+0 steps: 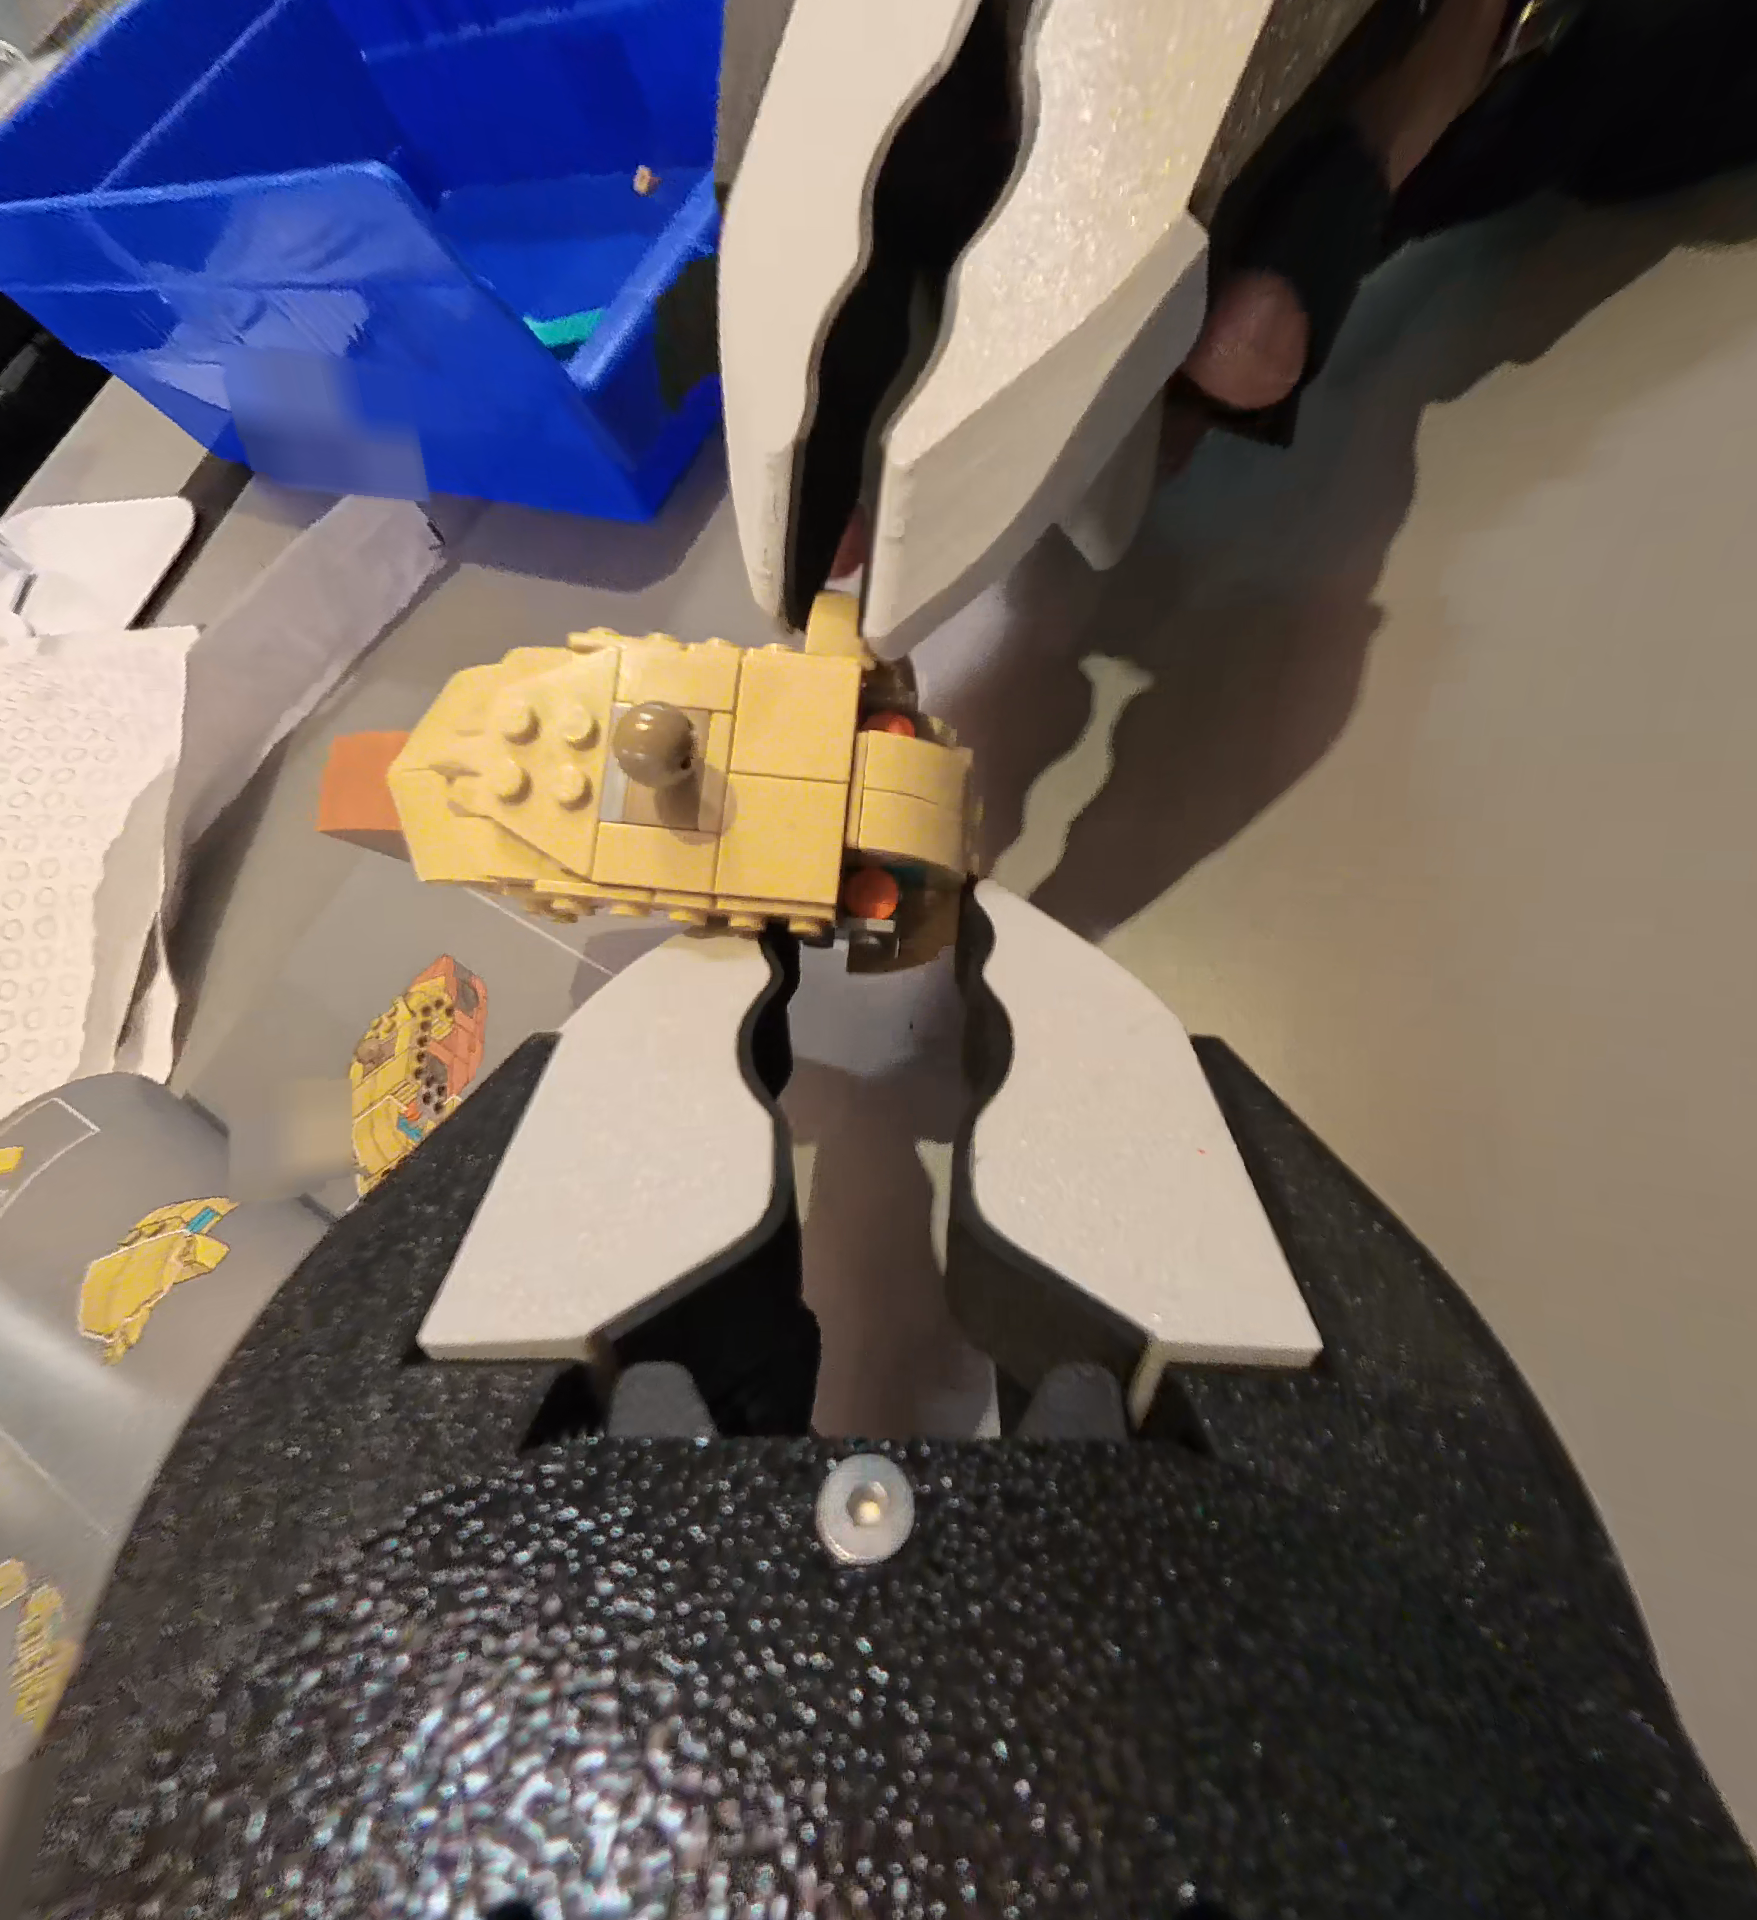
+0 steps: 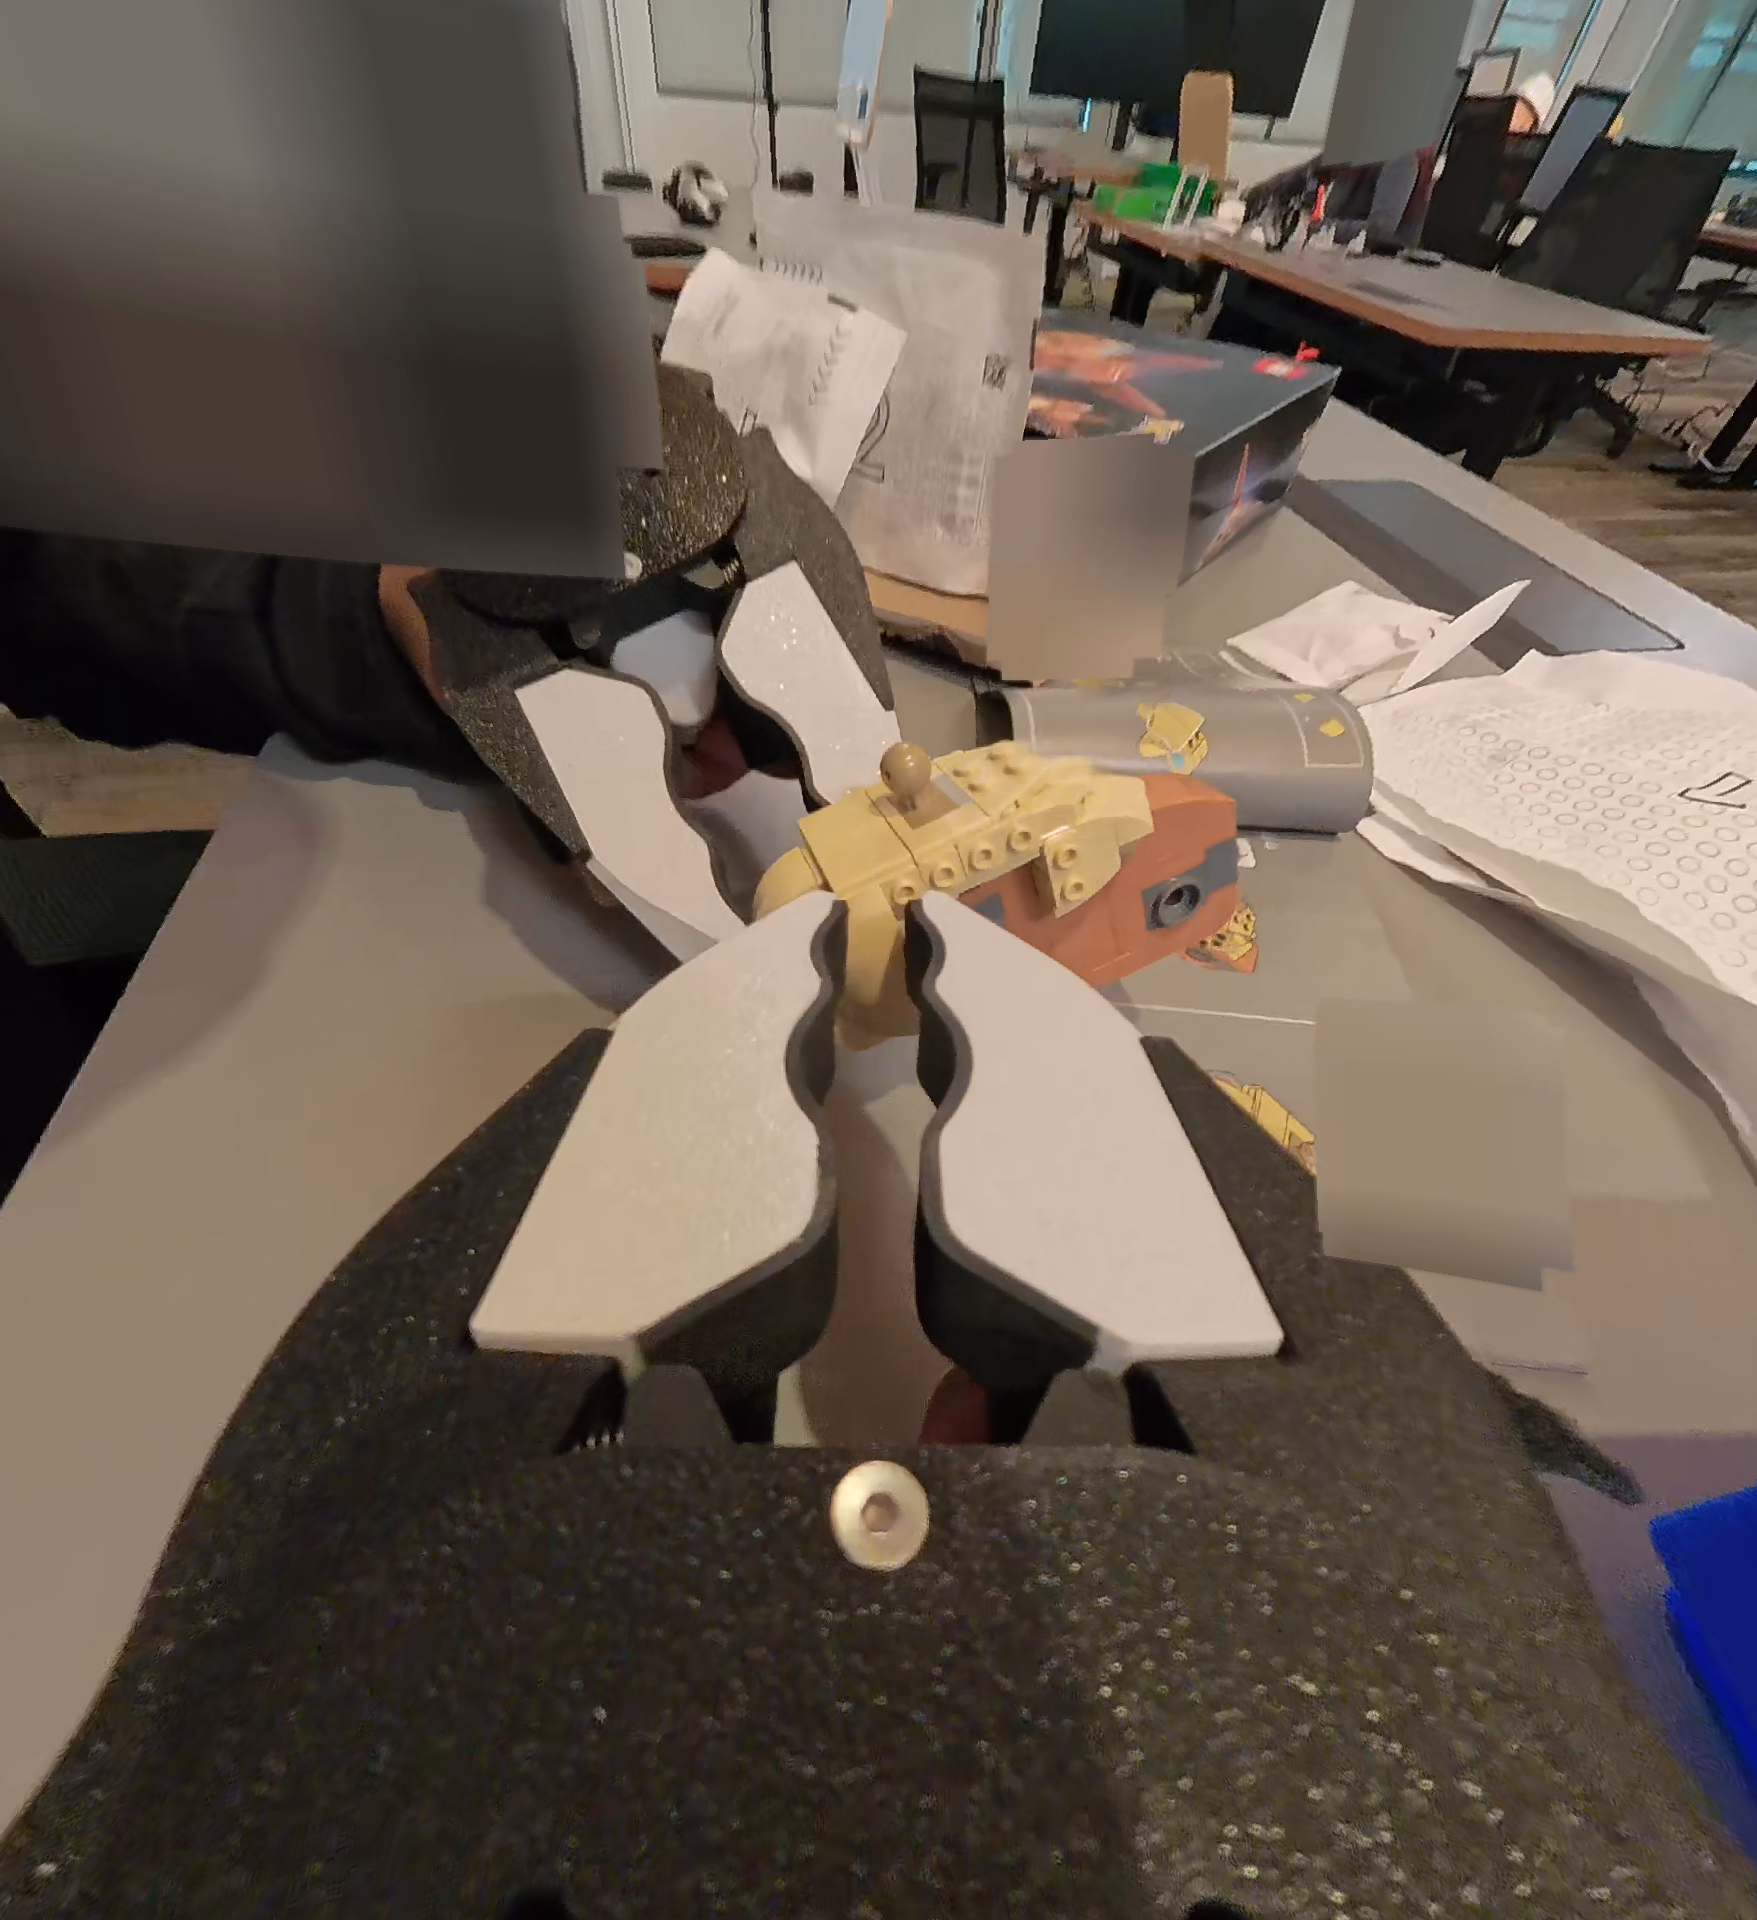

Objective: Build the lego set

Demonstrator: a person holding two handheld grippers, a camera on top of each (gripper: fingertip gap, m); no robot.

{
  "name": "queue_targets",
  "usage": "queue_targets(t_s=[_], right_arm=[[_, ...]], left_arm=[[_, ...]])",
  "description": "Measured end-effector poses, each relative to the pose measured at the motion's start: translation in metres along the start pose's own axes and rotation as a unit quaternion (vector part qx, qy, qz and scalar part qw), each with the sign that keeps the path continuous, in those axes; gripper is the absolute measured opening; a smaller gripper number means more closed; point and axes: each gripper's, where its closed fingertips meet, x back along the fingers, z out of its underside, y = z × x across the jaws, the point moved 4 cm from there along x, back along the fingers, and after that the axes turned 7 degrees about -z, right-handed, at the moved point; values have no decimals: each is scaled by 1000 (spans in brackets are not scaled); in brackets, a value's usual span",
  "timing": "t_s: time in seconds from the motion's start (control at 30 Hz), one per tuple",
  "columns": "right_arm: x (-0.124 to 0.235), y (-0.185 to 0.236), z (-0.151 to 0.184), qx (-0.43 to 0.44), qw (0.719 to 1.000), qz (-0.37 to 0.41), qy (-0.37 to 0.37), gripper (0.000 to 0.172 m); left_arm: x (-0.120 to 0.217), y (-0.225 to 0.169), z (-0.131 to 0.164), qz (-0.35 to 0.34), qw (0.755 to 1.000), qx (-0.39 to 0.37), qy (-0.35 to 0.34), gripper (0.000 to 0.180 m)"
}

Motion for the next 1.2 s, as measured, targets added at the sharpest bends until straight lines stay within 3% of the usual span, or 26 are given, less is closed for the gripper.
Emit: queue_targets(t_s=[0.03,0.2,0.4,0.5,0.7,0.9,1.03,1.2], right_arm=[[1,0,-2,-1,1000,-3,-10,11],[8,0,-13,-76,992,-48,-85,32],[15,-8,-19,-256,940,-138,-180,35],[16,-13,-16,-293,924,-149,-198,33],[12,-12,-11,-257,945,-116,-164,33],[5,-10,-5,-126,989,-20,-79,29],[0,-5,0,-61,997,9,-35,20],[-2,-1,1,-39,999,12,-17,13]], left_arm=[[0,1,-1,2,1000,7,-5,28],[0,4,5,-1,1000,23,4,28],[8,8,-5,51,991,111,-50,29],[10,9,-6,75,985,142,-63,29],[9,9,-2,84,983,152,-56,29],[8,6,0,78,988,123,-43,29],[7,2,0,76,991,102,-36,29],[6,1,2,75,993,91,-25,29]])
